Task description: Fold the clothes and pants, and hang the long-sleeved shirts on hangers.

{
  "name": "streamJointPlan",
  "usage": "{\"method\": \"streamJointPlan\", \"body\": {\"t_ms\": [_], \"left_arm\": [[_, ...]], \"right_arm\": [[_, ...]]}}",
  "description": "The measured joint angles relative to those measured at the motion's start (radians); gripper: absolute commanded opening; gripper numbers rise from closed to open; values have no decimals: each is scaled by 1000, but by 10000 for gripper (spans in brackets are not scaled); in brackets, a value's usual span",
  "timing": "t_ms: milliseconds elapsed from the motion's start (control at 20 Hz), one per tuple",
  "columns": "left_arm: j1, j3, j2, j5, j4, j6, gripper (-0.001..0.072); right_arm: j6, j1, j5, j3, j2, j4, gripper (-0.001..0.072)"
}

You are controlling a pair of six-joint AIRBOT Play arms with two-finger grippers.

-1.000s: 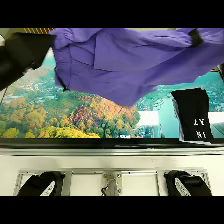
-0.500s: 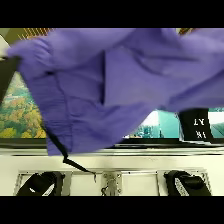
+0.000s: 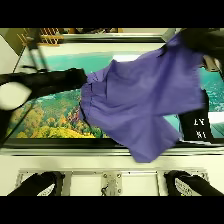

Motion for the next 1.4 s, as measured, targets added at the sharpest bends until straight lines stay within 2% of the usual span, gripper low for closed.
{"method": "streamJointPlan", "body": {"t_ms": [250,500,700,950,1150,1400], "left_arm": [[155,70,-348,226,-3,15,11],[283,239,-588,282,-263,182,11],[360,332,-665,180,-363,256,12],[429,362,-692,14,-392,362,11],[448,367,-706,-76,-346,401,12],[454,368,-743,-216,-312,421,11]], "right_arm": [[-13,37,-93,0,-264,6,0],[-19,59,-103,0,-315,6,-1],[-17,97,32,-5,-250,-58,0],[63,263,214,-137,-106,-176,1],[140,440,247,-297,-53,-206,1],[194,593,232,-424,-79,-216,1]]}}
